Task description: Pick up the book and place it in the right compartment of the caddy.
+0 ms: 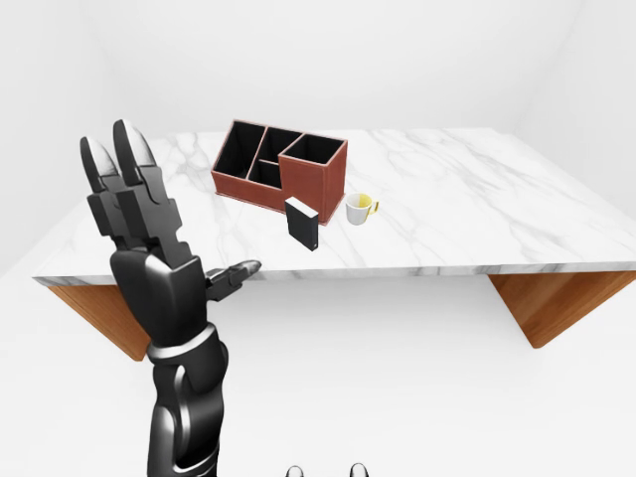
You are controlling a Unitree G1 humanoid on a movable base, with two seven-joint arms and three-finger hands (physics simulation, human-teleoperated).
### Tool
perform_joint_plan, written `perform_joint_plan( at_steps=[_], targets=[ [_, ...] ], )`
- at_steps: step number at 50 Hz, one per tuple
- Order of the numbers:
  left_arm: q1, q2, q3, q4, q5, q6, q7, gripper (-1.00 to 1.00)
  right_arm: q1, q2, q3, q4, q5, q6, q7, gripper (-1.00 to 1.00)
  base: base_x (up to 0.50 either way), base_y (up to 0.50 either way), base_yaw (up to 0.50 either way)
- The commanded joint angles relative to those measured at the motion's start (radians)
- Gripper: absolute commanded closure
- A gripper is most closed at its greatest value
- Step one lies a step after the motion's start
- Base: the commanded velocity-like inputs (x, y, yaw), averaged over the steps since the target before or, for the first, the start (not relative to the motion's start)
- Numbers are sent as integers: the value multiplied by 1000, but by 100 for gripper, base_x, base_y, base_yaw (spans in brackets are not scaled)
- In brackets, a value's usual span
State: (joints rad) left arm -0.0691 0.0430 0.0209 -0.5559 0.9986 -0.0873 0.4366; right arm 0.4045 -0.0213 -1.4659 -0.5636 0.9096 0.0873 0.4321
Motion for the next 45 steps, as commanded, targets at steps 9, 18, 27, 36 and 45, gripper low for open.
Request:
perform_joint_plan(
  at_steps=[9, 18, 27, 36, 45],
  targets=[
    [25, 9, -30, -63, 321, 0, 67, -100, 0, -2, -4, 2, 0, 0, 1, -100, 0, 0, 0],
    [19, 10, -52, -53, 400, 0, 13, -100, 1, -5, -13, -9, 12, 0, -8, -100, 0, 0, 0],
    [0, 22, -55, -79, 454, 0, -93, -100, -3, -2, -2, -7, -6, 0, -9, -100, 0, 0, 0],
    [19, 9, -77, -24, 520, 0, -98, -100, -1, -2, -3, -8, -4, 0, -10, -100, 0, 0, 0],
    [33, 8, -95, 10, 555, 0, -120, -100, -3, -10, -5, -3, -3, 0, -20, -100, 0, 0, 0]
  ],
)
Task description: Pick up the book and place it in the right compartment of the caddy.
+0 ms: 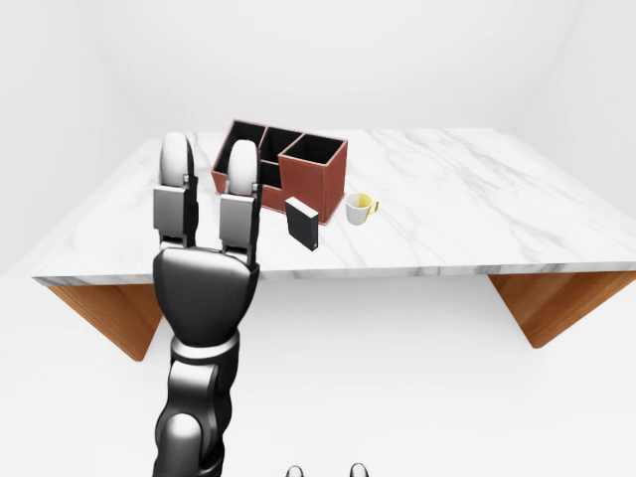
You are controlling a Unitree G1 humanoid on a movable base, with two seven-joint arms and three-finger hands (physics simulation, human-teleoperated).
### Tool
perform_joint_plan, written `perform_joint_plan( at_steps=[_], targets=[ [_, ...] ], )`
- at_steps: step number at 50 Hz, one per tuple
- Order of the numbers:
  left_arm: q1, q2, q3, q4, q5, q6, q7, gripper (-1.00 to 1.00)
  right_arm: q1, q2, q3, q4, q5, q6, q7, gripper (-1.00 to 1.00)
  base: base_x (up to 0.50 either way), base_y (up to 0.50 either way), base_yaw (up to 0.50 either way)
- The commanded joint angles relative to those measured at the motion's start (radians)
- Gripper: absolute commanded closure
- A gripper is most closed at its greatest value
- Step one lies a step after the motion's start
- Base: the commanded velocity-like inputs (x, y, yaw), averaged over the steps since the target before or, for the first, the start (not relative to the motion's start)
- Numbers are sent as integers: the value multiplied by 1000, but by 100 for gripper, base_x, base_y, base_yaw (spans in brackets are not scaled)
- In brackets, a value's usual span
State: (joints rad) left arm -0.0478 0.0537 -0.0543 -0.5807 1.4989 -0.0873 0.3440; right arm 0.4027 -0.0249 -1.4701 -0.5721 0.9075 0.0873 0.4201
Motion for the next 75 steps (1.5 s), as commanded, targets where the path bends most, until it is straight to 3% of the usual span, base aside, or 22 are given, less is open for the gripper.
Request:
perform_joint_plan(
  at_steps=[1, 41, 54, 75],
  targets=[
    [14, -1, -22, 34, 61, 0, -30, -100, -3, -5, 1, 7, -3, 0, -6, -100, 0, 0, 0],
    [4, -3, -23, 49, 53, 0, -38, -100, -9, 6, 8, 6, -32, 0, 3, -100, 0, 0, 0],
    [13, -5, -30, 37, 68, 0, -27, -100, 18, 20, -2, 0, 54, 0, 87, -100, 0, 0, 0],
    [9, -5, -29, 43, 63, 0, -22, -100, 22, 11, -10, 8, 72, 0, 92, -100, 0, 0, 0]
  ],
)
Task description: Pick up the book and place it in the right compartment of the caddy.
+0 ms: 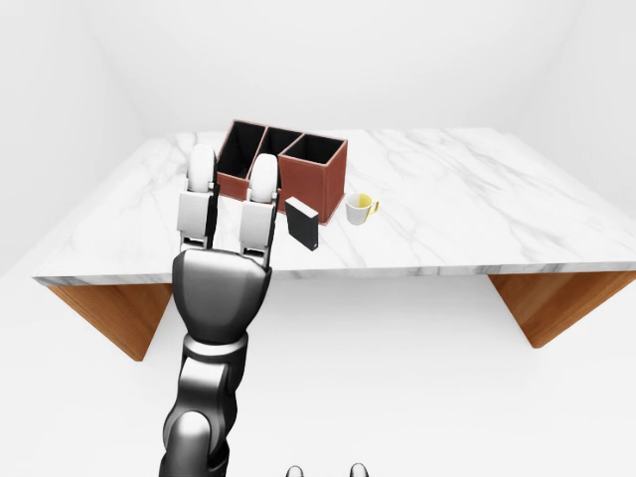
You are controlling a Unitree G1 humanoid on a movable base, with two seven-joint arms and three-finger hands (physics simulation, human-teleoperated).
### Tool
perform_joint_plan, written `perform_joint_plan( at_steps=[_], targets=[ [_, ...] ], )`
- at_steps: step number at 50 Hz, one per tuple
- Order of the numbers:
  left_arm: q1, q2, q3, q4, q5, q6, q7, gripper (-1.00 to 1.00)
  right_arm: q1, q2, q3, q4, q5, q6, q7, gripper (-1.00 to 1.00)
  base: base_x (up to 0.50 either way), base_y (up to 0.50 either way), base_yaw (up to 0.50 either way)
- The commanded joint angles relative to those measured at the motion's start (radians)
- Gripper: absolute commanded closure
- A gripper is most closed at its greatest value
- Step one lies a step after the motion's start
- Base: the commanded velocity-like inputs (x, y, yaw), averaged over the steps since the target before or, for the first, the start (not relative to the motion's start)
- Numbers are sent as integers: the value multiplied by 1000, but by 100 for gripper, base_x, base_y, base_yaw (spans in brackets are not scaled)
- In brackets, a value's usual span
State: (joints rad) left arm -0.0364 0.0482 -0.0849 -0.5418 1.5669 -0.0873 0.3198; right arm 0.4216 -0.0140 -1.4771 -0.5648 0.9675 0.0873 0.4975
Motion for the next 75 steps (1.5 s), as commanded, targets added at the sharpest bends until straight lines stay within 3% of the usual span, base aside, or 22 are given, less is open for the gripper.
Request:
perform_joint_plan(
  at_steps=[1, 75],
  targets=[
    [-2, 0, 1, 1, -6, 0, -1, -100, 3, 0, -5, -1, 11, 0, 14, -100, 0, 0, 0],
    [-1, 0, 3, -3, -15, 0, -8, -100, 2, 3, -3, 2, 13, 0, 12, -100, 0, 0, -32]
  ],
)
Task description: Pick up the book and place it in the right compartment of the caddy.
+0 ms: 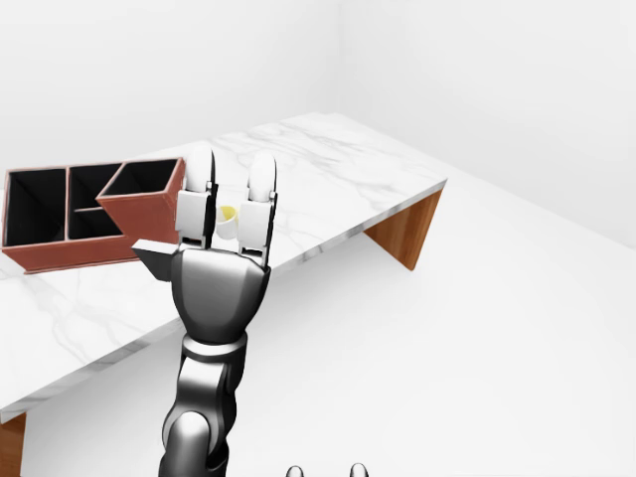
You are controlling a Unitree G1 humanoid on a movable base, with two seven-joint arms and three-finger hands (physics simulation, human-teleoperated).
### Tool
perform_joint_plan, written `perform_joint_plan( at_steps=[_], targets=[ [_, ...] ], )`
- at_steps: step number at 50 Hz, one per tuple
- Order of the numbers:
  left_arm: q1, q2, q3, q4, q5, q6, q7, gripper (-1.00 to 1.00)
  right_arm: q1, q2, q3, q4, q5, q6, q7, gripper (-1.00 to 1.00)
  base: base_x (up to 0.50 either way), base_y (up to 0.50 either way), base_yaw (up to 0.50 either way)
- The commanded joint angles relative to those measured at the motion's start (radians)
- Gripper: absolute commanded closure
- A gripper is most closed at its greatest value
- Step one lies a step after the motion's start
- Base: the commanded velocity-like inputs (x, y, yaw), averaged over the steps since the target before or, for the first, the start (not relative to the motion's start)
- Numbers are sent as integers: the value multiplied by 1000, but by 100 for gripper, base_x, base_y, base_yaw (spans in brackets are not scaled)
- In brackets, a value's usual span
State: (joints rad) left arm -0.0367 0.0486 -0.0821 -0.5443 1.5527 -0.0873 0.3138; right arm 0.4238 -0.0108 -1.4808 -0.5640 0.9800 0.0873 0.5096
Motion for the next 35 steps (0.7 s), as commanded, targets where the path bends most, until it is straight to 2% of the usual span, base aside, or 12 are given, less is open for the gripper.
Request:
perform_joint_plan(
  at_steps=[1, 22, 35],
  targets=[
    [-1, -1, 0, 1, 0, 0, -1, -100, 1, -1, 1, 1, 2, 0, 0, -100, 0, 0, -25],
    [-1, -1, 3, -3, -11, 0, -5, -100, -4, -4, -3, 3, -14, 0, -11, -100, 0, 0, -25],
    [0, 0, 4, -4, -14, 0, -3, -100, -4, -9, -2, 6, -27, 0, -27, -100, -1, -1, 0]
  ],
)
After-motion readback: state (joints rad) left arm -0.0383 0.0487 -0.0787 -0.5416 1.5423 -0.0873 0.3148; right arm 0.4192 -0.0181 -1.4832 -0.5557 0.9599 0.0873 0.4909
